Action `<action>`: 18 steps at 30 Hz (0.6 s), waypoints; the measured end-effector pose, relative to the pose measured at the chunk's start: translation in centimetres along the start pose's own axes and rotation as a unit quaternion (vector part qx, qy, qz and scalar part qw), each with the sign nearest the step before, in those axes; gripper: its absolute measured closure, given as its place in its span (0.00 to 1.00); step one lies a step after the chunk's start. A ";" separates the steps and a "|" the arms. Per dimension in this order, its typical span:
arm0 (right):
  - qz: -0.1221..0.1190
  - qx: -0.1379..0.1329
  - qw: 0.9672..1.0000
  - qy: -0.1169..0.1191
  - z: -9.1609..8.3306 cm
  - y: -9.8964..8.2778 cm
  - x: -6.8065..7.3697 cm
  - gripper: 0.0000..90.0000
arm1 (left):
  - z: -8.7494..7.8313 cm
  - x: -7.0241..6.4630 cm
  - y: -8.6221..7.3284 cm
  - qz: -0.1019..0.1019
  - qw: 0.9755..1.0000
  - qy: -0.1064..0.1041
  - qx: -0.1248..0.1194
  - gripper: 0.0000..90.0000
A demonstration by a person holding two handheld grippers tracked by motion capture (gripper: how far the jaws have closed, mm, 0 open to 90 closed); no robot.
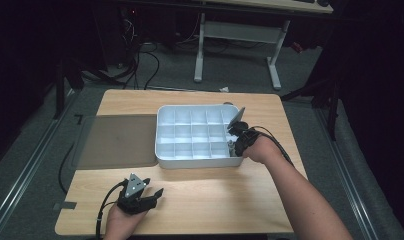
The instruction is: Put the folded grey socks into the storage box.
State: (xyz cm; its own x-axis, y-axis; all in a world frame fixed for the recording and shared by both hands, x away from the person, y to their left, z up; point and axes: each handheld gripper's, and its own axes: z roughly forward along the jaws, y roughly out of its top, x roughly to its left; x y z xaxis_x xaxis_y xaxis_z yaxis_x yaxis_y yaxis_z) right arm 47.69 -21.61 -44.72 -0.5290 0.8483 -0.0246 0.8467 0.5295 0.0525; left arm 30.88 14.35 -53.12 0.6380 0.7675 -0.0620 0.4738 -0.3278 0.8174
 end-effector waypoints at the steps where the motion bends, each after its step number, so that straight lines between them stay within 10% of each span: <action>1: 0.000 0.004 1.000 0.001 0.4 0.1 0.1 0.93 | 0.0 0.0 0.0 -0.001 1.000 0.000 -0.001 0.42; 18: 0.013 -0.030 0.999 -0.015 -1.9 2.1 -0.1 0.97 | -0.2 0.1 0.0 -0.007 1.000 -0.002 -0.005 0.43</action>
State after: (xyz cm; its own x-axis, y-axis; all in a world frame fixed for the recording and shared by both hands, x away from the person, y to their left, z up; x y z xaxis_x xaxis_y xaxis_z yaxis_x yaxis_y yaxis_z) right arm 49.39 -20.63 -42.67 -0.5047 0.8617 -0.0522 0.8542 0.5073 0.1139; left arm 30.81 14.57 -53.00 0.6336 0.7699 -0.0761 0.4766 -0.3109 0.8223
